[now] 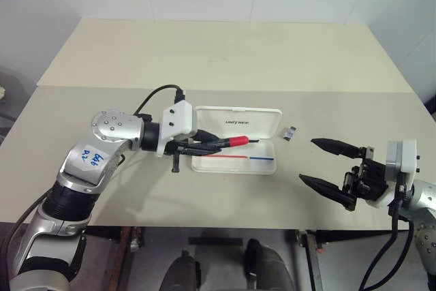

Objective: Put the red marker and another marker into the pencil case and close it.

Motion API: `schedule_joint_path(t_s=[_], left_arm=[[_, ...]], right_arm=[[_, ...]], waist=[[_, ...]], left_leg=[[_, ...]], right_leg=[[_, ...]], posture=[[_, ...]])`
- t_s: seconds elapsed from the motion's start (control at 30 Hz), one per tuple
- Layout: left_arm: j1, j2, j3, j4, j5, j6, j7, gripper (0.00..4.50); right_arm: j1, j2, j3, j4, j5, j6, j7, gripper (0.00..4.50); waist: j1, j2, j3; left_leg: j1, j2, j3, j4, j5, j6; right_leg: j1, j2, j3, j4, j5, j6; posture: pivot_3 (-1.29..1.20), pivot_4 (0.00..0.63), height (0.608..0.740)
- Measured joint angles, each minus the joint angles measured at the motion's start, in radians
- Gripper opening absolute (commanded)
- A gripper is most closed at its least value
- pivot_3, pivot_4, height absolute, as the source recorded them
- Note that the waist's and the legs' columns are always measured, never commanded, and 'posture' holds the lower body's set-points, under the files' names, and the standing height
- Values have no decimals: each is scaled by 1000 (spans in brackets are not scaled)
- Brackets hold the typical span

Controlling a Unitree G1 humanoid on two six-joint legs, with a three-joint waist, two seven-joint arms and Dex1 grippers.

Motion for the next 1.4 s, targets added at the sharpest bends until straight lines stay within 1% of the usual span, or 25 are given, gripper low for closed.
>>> schedule_joint_path(t_s=[0.1,0.2,0.5,0.77,0.83,0.9,1.03,1.17,1.3,1.4], left_arm=[[-19,-30,-55,118,97,-104,1,590],[-52,-69,-91,216,169,-165,9,590],[-148,-210,-136,405,291,-319,44,590],[-204,-273,-141,505,360,-376,77,590],[-208,-288,-141,514,367,-379,82,1308],[-209,-302,-141,522,370,-380,84,1838],[-208,-305,-141,516,371,-377,81,3134],[-174,-300,-140,403,352,-334,43,4466],[-143,-295,-139,306,346,-283,30,4466],[-119,-291,-137,198,325,-230,27,4466]], right_arm=[[13,10,7,-4,-7,-3,-13,4500],[14,12,14,-6,-15,-6,-22,4500],[17,30,42,-19,-51,-9,-68,4500],[31,32,42,-38,-62,-26,-86,4500],[35,33,42,-38,-63,-26,-89,4500],[35,35,42,-38,-65,-27,-91,4500],[35,38,42,-38,-72,-28,-94,4500],[36,40,42,-38,-77,-32,-95,4500],[33,42,44,-37,-84,-47,-95,4500],[28,42,45,-29,-87,-50,-91,4500]], waist=[[3,0,0],[2,0,0],[3,0,0],[1,0,0],[2,0,0],[2,0,0],[1,0,0],[2,0,0],[1,0,0],[2,0,0]], left_leg=[[0,0,0,0,0,0],[0,0,0,0,0,1],[0,0,0,1,-1,2],[1,0,0,1,-1,2],[1,0,0,1,-1,2],[1,0,0,1,-1,2],[1,0,0,1,-1,2],[1,0,0,1,-1,2],[1,0,0,1,-1,2],[1,0,0,1,-1,2]], right_leg=[[1,0,0,0,0,0],[1,0,0,-1,0,1],[2,0,0,-1,1,2],[3,0,0,-1,1,2],[3,0,0,-1,1,2],[3,0,0,-2,1,2],[3,0,0,-2,1,2],[3,0,0,-2,1,2],[4,0,0,-1,1,2],[4,0,0,-1,1,2]], posture=[[0,150,740],[0,150,740],[0,150,740],[0,150,740],[0,150,740],[0,150,740],[0,150,740],[0,150,740],[0,150,740],[0,150,740]])
